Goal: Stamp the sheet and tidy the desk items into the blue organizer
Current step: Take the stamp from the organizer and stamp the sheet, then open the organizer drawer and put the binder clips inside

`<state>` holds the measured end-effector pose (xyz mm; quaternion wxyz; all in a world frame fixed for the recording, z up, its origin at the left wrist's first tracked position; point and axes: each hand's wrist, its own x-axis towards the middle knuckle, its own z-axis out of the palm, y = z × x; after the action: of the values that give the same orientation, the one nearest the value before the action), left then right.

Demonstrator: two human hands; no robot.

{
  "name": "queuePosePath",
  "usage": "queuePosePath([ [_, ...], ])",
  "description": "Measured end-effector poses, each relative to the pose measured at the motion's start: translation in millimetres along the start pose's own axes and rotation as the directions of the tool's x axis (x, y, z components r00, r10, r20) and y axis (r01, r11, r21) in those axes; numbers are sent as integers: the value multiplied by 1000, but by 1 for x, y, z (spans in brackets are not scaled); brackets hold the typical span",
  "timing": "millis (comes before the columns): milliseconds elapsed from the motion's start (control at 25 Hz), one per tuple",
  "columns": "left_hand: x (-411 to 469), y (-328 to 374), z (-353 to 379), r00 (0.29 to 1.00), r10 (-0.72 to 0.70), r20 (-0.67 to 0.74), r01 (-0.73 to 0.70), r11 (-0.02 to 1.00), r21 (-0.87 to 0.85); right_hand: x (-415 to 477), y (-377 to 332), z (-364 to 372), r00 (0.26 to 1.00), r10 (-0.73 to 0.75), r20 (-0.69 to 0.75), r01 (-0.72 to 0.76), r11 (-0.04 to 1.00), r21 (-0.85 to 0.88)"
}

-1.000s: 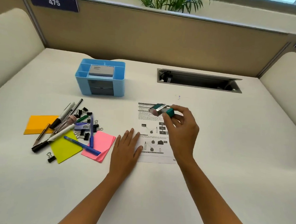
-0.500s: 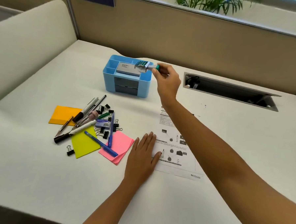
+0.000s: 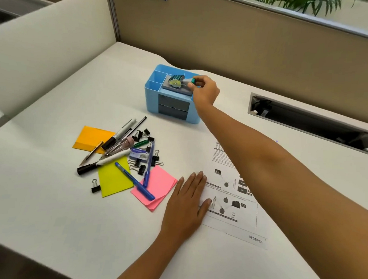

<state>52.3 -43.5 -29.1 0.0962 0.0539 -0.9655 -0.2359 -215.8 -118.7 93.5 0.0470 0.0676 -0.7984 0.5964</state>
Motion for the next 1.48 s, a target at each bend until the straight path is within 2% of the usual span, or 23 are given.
queuePosePath([
  [400,1,2,-4,1000,-11,8,11,1000,-22,1,4,-6,995,-10,97,17,997,-70],
  [600,1,3,-5,1000,-19,18,19,999,-31,-26,3,-38,983,-172,62,176,983,-56],
  [760,0,4,-5,999,-52,3,52,996,-66,-70,15,-78,939,-342,38,344,936,-75],
  [920,-2,5,-6,996,-85,-20,82,991,-106,-118,35,-120,931,-364,13,362,921,-143],
  [1200,-9,5,-8,984,-164,-75,141,961,-239,-174,61,-154,922,-378,77,386,902,-194],
  [1320,-15,4,-19,976,-150,-157,96,947,-307,-189,64,-154,921,-382,69,388,899,-204],
  [1480,-15,-16,-47,957,-43,-288,-43,958,-284,-206,65,-140,928,-366,67,372,904,-210],
])
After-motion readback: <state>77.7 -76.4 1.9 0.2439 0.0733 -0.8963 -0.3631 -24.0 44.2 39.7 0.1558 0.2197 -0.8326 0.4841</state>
